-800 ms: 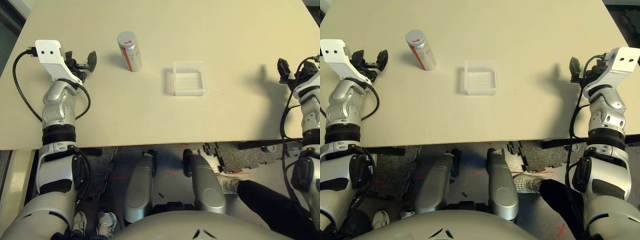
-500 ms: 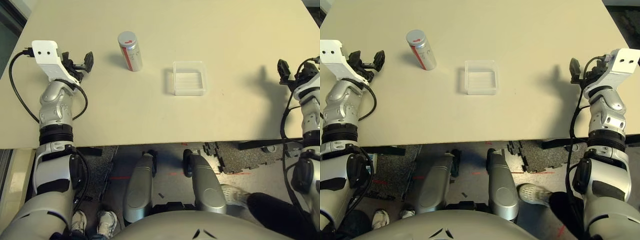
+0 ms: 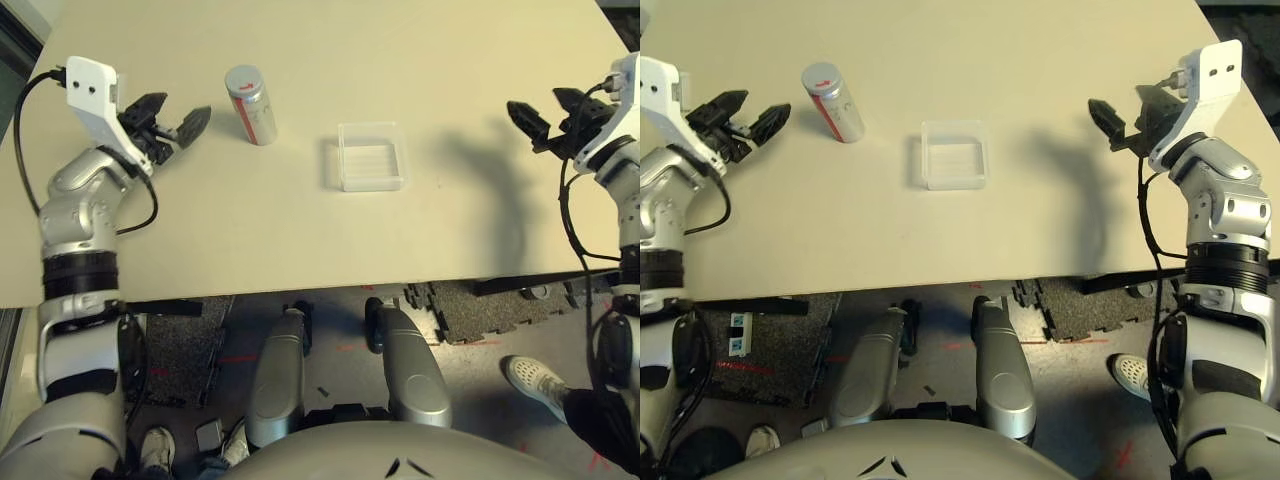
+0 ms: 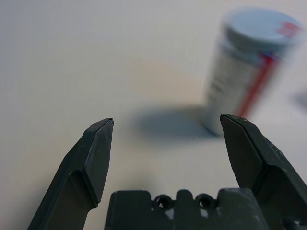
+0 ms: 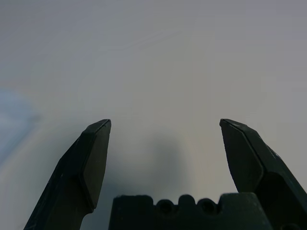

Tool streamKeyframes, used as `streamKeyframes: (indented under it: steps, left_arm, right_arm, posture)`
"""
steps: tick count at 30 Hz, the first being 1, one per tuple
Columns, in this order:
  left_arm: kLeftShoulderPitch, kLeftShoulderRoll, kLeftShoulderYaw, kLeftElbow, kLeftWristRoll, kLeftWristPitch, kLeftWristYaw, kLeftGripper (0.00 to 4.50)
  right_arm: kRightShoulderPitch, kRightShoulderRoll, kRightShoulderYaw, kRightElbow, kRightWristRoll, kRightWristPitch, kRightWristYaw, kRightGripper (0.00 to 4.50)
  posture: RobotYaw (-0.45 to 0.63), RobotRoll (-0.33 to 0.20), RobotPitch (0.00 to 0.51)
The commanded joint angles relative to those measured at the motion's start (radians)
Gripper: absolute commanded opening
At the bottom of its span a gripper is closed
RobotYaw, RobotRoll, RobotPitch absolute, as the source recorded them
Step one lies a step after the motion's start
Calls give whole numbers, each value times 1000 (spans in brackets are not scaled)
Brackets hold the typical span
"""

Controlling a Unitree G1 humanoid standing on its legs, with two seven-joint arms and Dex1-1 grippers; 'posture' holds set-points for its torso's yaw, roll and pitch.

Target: Pour the medicine from the bottle into the box.

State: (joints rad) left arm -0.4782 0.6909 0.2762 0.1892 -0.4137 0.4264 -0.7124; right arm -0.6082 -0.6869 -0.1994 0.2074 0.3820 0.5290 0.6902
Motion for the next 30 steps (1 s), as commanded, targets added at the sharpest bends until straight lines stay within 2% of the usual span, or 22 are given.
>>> streamKeyframes:
  steps: [1, 5, 15, 30]
  left_arm:
    - [85, 38, 24, -128, -41, 76, -26, 4471]
    - [102, 18, -1, -154, -36, 82, -15, 4471]
    - [-17, -100, -81, -51, 7, 25, 34, 4471]
    - [-136, -190, -134, 104, 56, -49, 30, 4471]
  right_arm:
    - [5, -5, 43, -113, 36, 112, 32, 4500]
    - [-4, 18, 68, -180, 55, 174, 32, 4500]
    - [-3, 84, 76, -180, 32, 159, 1, 4500]
    - [30, 108, 68, -250, 49, 185, -36, 4500]
  posture:
    - [104, 0, 243]
    - [102, 0, 246]
    - [58, 0, 259]
    - [26, 0, 273]
